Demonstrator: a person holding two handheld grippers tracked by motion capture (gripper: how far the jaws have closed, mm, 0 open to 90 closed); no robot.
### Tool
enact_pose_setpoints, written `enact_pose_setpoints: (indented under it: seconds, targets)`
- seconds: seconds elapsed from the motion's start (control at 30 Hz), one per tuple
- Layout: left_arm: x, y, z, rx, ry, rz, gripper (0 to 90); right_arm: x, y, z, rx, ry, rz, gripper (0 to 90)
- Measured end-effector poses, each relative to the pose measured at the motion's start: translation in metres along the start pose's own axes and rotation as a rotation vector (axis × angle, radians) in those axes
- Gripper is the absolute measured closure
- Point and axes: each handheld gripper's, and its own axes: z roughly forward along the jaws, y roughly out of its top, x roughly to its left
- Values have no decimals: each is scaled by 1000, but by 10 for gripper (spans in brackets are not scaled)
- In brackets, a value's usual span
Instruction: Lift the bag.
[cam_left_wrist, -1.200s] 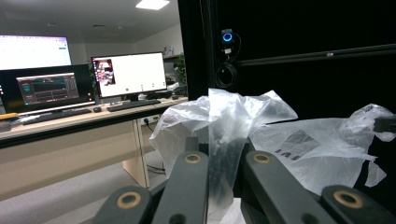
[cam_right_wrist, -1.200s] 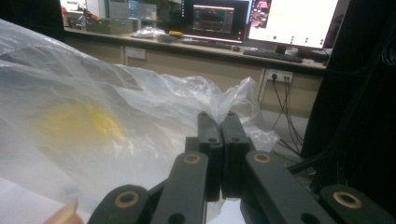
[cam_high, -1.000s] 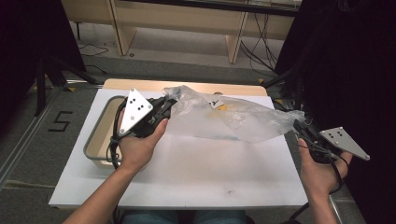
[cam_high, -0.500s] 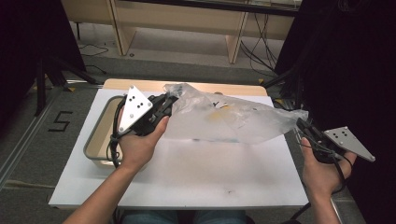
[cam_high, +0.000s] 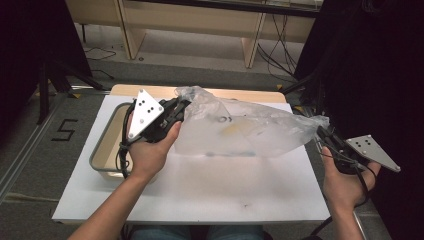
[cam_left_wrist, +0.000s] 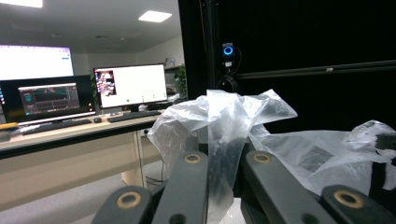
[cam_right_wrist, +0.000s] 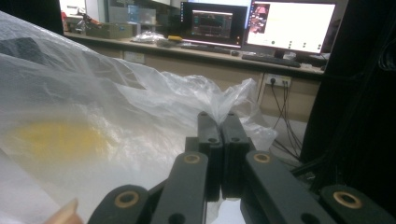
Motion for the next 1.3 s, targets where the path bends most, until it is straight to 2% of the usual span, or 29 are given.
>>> enact_pose_setpoints:
  seconds: [0.2,0.43,0.67,0.77,0.9,1.1,1.3]
  targets:
    - [7,-5,5,13,20,-8,886,2,-2,5,11,6,-2,896]
    - [15,-11,15,37,48,17,886,5,-3,19,21,11,-9,896]
    - [30,-25,34,123,92,18,886,9,-6,41,36,14,-18,896]
    - [36,-32,44,171,114,41,885,11,-9,54,48,12,-11,896]
    - [45,-44,56,241,132,33,884,13,-16,73,75,5,-6,896]
    - [53,-57,70,310,134,38,883,17,-25,93,113,4,-4,896]
    - [61,-70,82,373,159,26,882,20,-31,108,148,0,-11,896]
